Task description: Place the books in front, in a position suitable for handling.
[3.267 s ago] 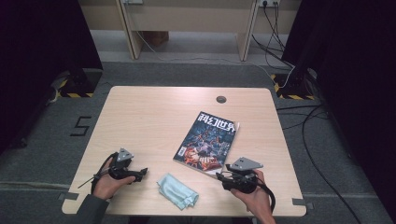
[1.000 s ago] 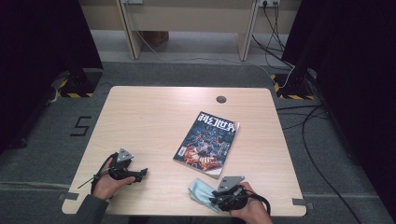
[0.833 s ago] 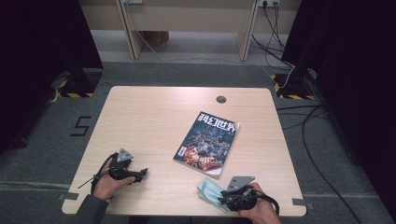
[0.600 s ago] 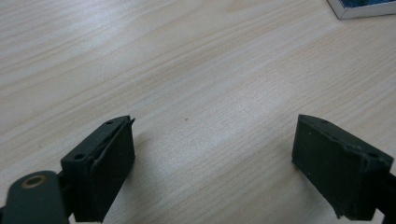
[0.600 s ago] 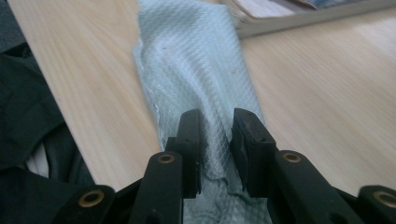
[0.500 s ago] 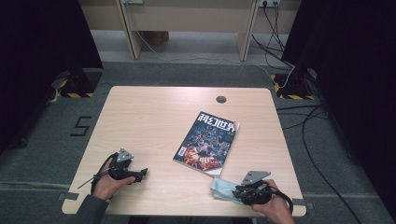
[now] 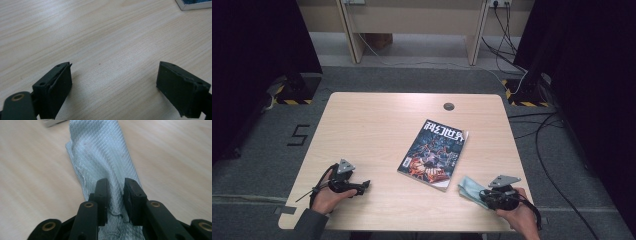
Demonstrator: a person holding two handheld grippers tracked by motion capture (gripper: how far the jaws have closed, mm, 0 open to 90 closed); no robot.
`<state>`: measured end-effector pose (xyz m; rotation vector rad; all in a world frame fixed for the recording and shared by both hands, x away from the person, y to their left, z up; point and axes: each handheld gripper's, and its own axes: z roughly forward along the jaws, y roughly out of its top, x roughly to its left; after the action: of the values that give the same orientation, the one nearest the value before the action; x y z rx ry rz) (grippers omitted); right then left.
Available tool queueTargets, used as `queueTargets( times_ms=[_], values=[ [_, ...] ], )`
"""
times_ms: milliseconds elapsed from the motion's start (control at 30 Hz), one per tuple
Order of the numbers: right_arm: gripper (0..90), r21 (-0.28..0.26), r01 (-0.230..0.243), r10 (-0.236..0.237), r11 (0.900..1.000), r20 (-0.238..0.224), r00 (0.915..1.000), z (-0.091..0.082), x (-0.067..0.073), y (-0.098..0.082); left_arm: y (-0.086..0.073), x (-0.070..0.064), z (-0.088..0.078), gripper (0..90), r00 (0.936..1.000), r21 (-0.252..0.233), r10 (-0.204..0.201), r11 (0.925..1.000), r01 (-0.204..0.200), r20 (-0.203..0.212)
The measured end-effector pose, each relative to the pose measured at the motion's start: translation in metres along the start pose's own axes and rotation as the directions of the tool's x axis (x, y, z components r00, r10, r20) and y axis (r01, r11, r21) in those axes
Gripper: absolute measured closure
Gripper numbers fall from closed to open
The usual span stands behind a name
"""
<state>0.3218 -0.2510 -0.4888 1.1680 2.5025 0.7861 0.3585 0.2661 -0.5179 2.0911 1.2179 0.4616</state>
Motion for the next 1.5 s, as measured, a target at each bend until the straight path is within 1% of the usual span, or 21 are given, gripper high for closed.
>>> queueTargets(
  times_ms=[33,133,300,400,533,633,700,733,800,833,867,900,967,1067,1100,1200,1300,1333,1367,1433,1500],
  values=[
    [73.5,-0.006,-0.027,0.027,1.000,0.020,0.9994,0.001,-0.004,0.000,0.000,0.000,0.000,11.9,1.0000,0.000,-0.001,1.0000,0.001,-0.001],
    [73.4,-0.013,-0.057,0.058,0.998,0.056,0.9967,0.004,-0.013,0.003,0.000,0.000,0.000,11.9,1.0000,0.000,0.000,1.0000,0.000,0.000],
    [72.0,-0.026,-0.084,0.086,0.996,0.107,0.9905,0.010,-0.026,0.010,0.000,0.000,0.000,11.9,1.0000,-0.001,0.000,1.0000,0.000,-0.001],
    [71.1,-0.031,-0.108,0.112,0.994,0.134,0.9847,0.013,-0.032,0.014,0.000,0.000,0.000,11.9,1.0000,0.000,-0.001,1.0000,0.001,-0.001],
    [69.4,-0.032,-0.117,0.121,0.993,0.172,0.9776,0.018,-0.041,0.019,0.000,0.000,0.000,11.9,1.0000,-0.001,0.000,1.0000,0.000,0.000],
    [67.4,-0.032,-0.136,0.139,0.990,0.176,0.9745,0.019,-0.043,0.021,0.000,0.000,0.000,11.9,1.0000,0.001,-0.001,1.0000,0.001,0.000],
    [61.3,-0.030,-0.144,0.147,0.989,0.193,0.9701,0.019,-0.042,0.023,0.001,0.000,0.000,12.1,1.0000,0.006,-0.001,1.0000,0.001,0.001],
    [57.9,-0.036,-0.163,0.167,0.986,0.199,0.9657,0.019,-0.041,0.024,0.001,0.000,0.000,12.3,1.0000,0.008,-0.001,1.0000,0.001,0.001],
    [53.9,-0.088,-0.172,0.187,0.981,0.209,0.9598,0.015,-0.038,0.028,0.002,0.000,0.000,13.5,1.0000,0.015,0.001,0.9999,-0.001,0.003],
    [51.6,-0.112,-0.167,0.187,0.980,0.204,0.9610,0.014,-0.037,0.031,0.003,0.001,0.000,14.2,1.0000,0.017,-0.003,0.9999,0.003,0.006],
    [49.1,-0.141,-0.178,0.204,0.974,0.198,0.9587,0.012,-0.033,0.035,0.004,0.001,0.000,14.5,1.0000,0.021,-0.004,0.9998,0.004,0.006],
    [47.1,-0.159,-0.184,0.213,0.970,0.194,0.9576,0.012,-0.031,0.038,0.005,0.001,0.000,15.2,1.0000,0.024,-0.005,0.9997,0.005,0.003],
    [42.9,-0.179,-0.201,0.230,0.963,0.160,0.9599,0.014,-0.023,0.045,0.007,0.001,0.000,16.4,0.9998,0.015,-0.015,0.9998,0.015,0.009],
    [40.5,-0.183,-0.199,0.222,0.963,0.117,0.9680,0.020,-0.012,0.056,0.011,-0.002,0.000,16.9,0.9993,-0.021,-0.034,0.9992,0.034,0.015],
    [39.8,-0.188,-0.206,0.228,0.960,0.107,0.9677,0.023,-0.010,0.059,0.013,-0.003,0.000,17.0,0.9992,-0.025,-0.036,0.9990,0.037,0.014],
    [37.4,-0.172,-0.195,0.214,0.966,0.097,0.9720,0.032,-0.001,0.073,0.015,-0.008,0.001,16.9,0.9986,-0.046,-0.045,0.9979,0.047,0.027],
    [35.3,-0.170,-0.208,0.224,0.963,0.082,0.9711,0.041,0.004,0.083,0.017,-0.013,0.003,16.9,0.9981,-0.054,-0.049,0.9973,0.051,0.038],
    [34.7,-0.170,-0.221,0.236,0.960,0.071,0.9692,0.045,0.006,0.086,0.018,-0.017,0.004,16.9,0.9976,-0.056,-0.050,0.9970,0.053,0.048],
    [34.5,-0.167,-0.215,0.228,0.962,0.065,0.9715,0.048,0.008,0.090,0.018,-0.019,0.005,16.9,0.9975,-0.051,-0.044,0.9976,0.047,0.055],
    [33.2,-0.162,-0.218,0.230,0.963,0.061,0.9714,0.053,0.011,0.095,0.018,-0.024,0.008,16.9,0.9965,-0.043,-0.040,0.9981,0.043,0.073],
    [32.3,-0.155,-0.233,0.244,0.960,0.051,0.9685,0.059,0.015,0.100,0.019,-0.028,0.011,16.9,0.9960,-0.034,-0.035,0.9987,0.038,0.082]
  ],
)
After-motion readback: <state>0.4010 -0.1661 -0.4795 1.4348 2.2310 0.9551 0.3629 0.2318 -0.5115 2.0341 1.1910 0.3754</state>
